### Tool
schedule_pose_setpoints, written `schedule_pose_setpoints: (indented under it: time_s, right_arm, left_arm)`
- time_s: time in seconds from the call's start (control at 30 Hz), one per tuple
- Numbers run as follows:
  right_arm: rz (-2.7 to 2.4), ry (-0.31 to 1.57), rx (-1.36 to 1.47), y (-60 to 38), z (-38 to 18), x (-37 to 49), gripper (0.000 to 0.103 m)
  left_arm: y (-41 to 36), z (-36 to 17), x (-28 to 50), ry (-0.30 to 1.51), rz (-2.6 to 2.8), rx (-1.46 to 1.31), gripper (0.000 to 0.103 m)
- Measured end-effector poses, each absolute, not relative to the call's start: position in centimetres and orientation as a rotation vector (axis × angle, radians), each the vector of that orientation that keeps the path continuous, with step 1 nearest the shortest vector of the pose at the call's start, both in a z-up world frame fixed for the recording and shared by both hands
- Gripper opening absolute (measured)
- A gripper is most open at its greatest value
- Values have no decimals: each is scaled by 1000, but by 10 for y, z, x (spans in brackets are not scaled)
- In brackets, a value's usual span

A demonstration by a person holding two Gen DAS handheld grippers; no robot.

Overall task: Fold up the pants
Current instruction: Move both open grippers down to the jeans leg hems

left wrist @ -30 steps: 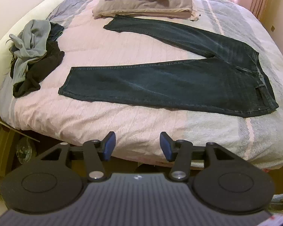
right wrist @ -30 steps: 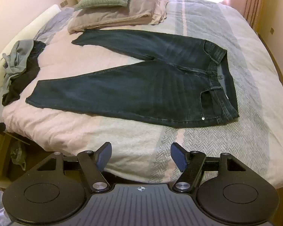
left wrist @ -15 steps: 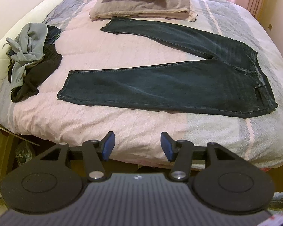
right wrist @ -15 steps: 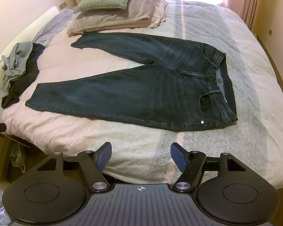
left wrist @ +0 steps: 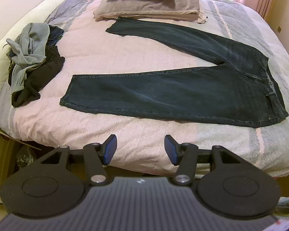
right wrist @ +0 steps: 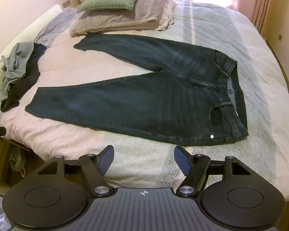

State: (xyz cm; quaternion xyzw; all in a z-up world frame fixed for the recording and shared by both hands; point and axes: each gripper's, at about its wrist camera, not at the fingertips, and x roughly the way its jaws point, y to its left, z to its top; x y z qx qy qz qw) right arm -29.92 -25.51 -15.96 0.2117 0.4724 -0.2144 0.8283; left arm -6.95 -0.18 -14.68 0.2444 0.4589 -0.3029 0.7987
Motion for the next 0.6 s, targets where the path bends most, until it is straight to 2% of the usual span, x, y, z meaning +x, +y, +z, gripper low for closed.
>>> schedule_pose_setpoints:
  time_s: [0.6]
  right_arm:
    - [-462,1048,463,-281,-177,-263,66]
  left_arm:
    - [-31,-166,-21,1007,-668,539,50]
